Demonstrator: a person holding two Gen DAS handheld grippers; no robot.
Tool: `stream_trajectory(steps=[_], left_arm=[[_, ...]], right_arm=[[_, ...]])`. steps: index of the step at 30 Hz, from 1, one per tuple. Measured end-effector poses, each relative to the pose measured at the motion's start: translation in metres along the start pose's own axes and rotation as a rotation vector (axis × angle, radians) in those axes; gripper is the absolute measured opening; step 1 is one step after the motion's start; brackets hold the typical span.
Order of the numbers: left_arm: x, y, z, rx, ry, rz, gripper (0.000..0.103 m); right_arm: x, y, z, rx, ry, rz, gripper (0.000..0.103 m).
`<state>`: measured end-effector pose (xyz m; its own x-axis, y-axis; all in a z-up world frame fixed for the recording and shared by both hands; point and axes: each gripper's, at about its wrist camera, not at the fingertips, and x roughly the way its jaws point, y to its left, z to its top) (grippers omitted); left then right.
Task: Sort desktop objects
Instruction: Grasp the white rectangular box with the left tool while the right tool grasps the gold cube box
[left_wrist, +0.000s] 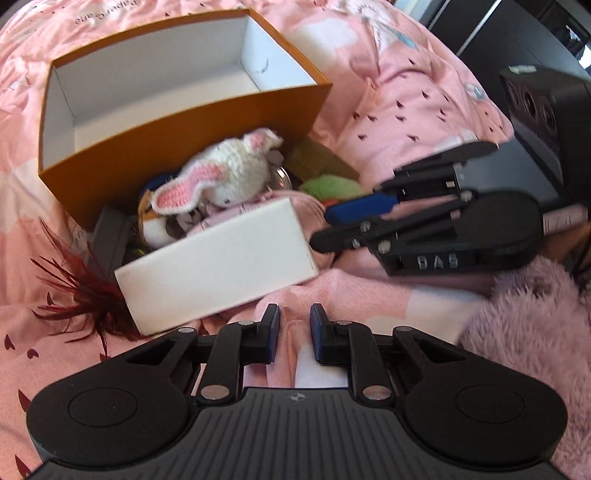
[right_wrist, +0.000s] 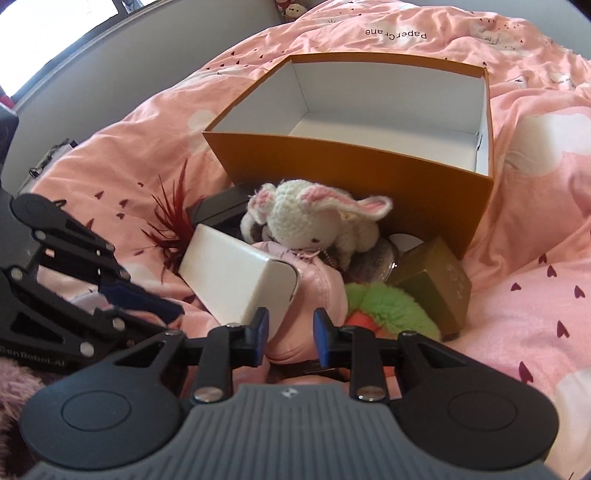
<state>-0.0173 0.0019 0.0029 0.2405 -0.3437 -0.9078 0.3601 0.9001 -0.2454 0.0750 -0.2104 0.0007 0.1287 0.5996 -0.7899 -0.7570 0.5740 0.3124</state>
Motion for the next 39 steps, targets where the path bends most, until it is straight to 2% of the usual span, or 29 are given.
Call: stream_trajectory(steps=[4,7,9,11,13,15,17,22,26,29,34,39], left_arm=[[-0.002,0.002,-0.006,-0.026,0.052,-0.068,0.018],[-0.005,-0.001,-0.011,-0.027,0.063,-0.074,0.018],[-0.006,-0.003,-0.012,-0.031,0.058,-0.069,0.017],[-0.007,-0.002,-0.012,-0.04,0.051,-0.066,0.017],[-0.011,-0.001,-0.009,-0.043,0.031,-0.046,0.017],[-0.019,-0.002,-0.006,-0.021,-0.003,-0.015,0.018],[-0.027,-0.004,-0.004,0.013,-0.036,0.007,0.019],[-0.042,-0.006,-0.004,0.09,-0.123,0.109,0.033],[-0.038,-0.011,-0.004,0.15,-0.171,0.225,0.038],[-0.024,-0.014,-0.005,0.197,-0.18,0.318,0.052],[0.007,-0.025,-0.007,0.278,-0.182,0.448,0.053],[0.033,-0.037,-0.004,0.305,-0.182,0.618,0.055]], right_arm=[[0.001,-0.001,0.006,0.056,0.006,0.1,0.042],[0.012,0.002,0.007,0.047,0.032,0.065,0.053],[0.022,-0.003,0.007,0.076,0.067,0.074,0.053],[0.03,-0.008,0.007,0.107,0.088,0.117,0.053],[0.037,-0.009,0.005,0.125,0.106,0.144,0.049],[0.038,-0.008,0.004,0.132,0.109,0.157,0.044],[0.033,-0.005,0.005,0.123,0.088,0.151,0.043],[0.014,0.001,0.017,0.101,-0.003,0.167,0.039],[0.012,0.005,0.032,0.106,-0.053,0.192,0.037],[0.017,0.008,0.041,0.125,-0.065,0.198,0.036],[0.023,0.011,0.046,0.15,-0.062,0.196,0.036],[0.023,0.01,0.044,0.171,-0.061,0.204,0.035]])
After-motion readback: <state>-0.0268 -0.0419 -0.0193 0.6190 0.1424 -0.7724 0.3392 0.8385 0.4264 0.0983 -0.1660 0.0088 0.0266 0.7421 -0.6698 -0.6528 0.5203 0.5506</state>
